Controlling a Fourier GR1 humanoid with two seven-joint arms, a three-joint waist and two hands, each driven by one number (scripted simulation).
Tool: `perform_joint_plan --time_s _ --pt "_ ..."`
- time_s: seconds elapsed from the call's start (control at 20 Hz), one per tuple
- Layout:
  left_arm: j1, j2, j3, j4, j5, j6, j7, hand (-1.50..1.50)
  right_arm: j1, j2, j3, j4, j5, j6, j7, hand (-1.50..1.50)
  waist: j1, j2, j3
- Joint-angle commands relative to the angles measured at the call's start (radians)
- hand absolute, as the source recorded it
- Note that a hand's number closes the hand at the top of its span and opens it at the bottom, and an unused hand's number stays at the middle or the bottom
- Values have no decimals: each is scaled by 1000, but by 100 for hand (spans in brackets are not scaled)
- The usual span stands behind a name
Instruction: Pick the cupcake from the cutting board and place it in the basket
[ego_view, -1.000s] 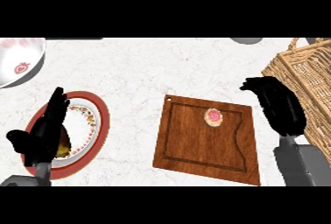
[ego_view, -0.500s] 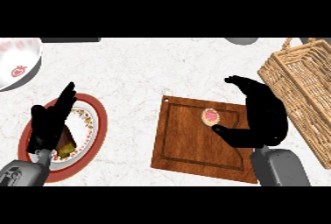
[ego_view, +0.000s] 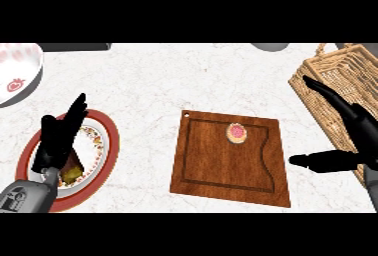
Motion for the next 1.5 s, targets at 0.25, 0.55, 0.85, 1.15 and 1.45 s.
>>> perform_joint_plan --time_s 0.25,0.55,0.85,1.15,1.45 --pt "-3 -21 3 3 -10 -19 -1 0 45 -272 13 -214 -109 388 267 -150 26 2 3" --pt "-39 -74 8 -39 -72 -24 78 0 66 -257 -119 -238 -198 487 337 -150 37 6 5" --pt "3 -82 55 -24 -97 -73 43 0 147 -78 -41 -311 -21 375 351 -150 38 6 5" --pt "-62 -66 128 44 -93 -156 18 0 13 11 -17 -164 109 309 345 -150 43 8 4" --pt "-50 -148 127 40 -174 -124 13 0 -3 98 21 -95 221 286 296 -150 41 8 4"
